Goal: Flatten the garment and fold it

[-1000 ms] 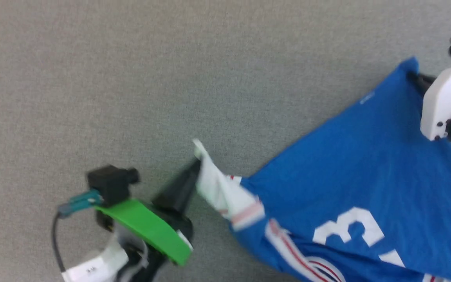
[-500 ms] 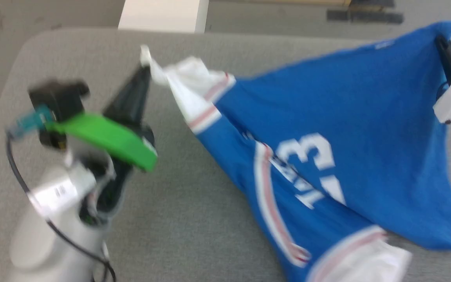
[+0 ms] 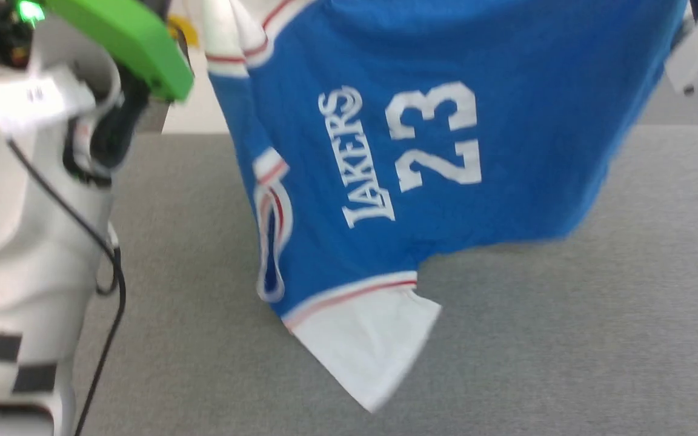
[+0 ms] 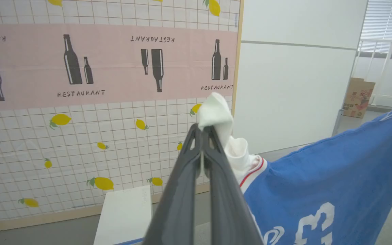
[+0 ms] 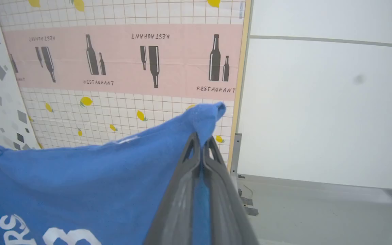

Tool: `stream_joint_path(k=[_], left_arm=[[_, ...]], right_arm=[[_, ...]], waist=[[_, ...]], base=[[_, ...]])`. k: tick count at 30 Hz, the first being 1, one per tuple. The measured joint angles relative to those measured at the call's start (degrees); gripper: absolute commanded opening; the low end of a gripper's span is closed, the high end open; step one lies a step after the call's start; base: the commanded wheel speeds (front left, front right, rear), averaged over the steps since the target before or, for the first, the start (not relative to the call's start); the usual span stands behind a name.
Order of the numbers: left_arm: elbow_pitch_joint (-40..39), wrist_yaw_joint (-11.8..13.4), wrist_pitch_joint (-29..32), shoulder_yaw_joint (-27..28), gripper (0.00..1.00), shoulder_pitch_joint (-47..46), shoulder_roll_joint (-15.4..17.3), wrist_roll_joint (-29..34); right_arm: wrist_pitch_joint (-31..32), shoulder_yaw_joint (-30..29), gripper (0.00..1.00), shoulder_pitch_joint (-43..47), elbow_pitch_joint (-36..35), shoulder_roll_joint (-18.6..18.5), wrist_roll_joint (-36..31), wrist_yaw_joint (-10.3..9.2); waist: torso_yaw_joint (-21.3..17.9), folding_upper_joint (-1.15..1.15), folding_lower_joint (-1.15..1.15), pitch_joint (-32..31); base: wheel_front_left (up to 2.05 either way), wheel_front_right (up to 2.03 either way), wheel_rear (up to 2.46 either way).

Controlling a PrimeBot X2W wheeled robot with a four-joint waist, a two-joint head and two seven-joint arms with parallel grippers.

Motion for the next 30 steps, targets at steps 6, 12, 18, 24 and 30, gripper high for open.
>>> stream_joint_path(k=[6,12,18,24,30], left_arm=[[8.1,0.8,-1.0,-0.9,0.0,-8.3,-0.8,3.3],[15.1,1.5,-2.9,-1.8,0.0,-15.9,-1.4,6.3],[21.1,2.1,-3.9,-1.7,0.0,-22.1,-1.8,6.7],[22.1,3.0,-5.8,-1.4,0.0,-26.7,-1.8,7.5],[22.1,4.1,-9.2,-1.1,0.0,-33.3,-3.1,8.6]], right_arm=[[-1.5,0.4,0.0,-7.9,6.4,1.8,-3.7,0.0],[-3.2,1.0,0.0,-14.5,13.2,2.7,-7.5,0.0],[-4.0,1.9,0.0,-21.3,20.5,3.5,-10.5,0.0],[-5.4,2.1,0.0,-25.5,23.3,3.6,-10.8,0.0],[-8.7,1.0,0.0,-30.1,25.1,2.6,-12.6,0.0]], waist=[[-2.5,0.0,0.0,-2.7],[-4.4,0.0,0.0,-4.1],[-5.7,0.0,0.0,-2.7],[-6.4,0.0,0.0,1.4],[-7.0,0.0,0.0,7.3]], base=[[0.0,0.0,0.0],[0.0,0.0,0.0],[0.0,0.0,0.0],[0.0,0.0,0.0],[0.0,0.0,0.0]])
